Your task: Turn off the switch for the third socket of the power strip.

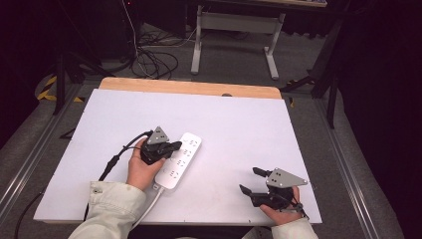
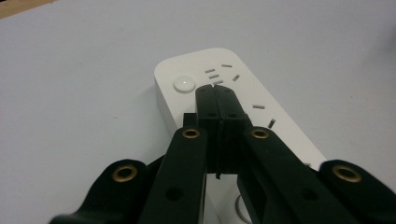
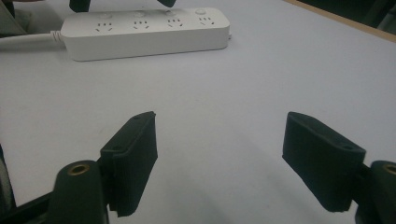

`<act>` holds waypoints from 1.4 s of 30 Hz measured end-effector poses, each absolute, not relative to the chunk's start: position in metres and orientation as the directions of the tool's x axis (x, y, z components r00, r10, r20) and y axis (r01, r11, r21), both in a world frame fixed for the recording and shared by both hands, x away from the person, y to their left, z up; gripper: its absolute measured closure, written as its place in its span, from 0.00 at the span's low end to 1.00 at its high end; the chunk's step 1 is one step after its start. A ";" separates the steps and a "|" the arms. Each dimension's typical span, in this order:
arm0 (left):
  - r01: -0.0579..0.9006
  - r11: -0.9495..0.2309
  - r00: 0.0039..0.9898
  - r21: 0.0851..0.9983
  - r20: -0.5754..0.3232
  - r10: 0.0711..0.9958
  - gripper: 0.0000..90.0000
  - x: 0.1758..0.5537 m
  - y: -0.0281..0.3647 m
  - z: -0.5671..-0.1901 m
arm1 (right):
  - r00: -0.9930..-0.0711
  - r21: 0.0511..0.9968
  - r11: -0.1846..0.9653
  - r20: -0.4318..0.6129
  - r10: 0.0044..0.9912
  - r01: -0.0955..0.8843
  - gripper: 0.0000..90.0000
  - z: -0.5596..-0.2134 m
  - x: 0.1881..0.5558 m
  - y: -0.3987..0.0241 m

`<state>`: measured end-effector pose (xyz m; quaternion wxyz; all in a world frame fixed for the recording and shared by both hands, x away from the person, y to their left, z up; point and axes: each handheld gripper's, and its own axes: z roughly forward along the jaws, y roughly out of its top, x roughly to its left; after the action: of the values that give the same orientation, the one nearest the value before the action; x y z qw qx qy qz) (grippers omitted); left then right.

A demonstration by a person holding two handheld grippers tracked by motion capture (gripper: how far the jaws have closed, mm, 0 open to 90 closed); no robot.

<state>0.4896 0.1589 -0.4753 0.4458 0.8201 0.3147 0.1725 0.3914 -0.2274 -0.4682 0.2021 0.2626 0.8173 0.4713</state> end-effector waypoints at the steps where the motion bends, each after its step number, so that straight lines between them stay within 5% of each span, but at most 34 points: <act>1: 0.366 -0.406 0.741 0.838 0.002 0.672 1.00 0.490 0.159 -0.476 | -0.779 0.876 0.419 -0.084 0.621 0.239 0.30 -0.468 0.391 -0.228; 42: 0.373 -0.404 0.696 0.835 0.036 0.717 1.00 0.484 0.153 -0.483 | -0.780 0.873 0.422 -0.082 0.620 0.243 0.30 -0.469 0.392 -0.226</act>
<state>0.4844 0.1526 -0.4828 0.4310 0.8137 0.3350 0.1999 0.3915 -0.2265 -0.4692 0.2010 0.2635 0.8191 0.4683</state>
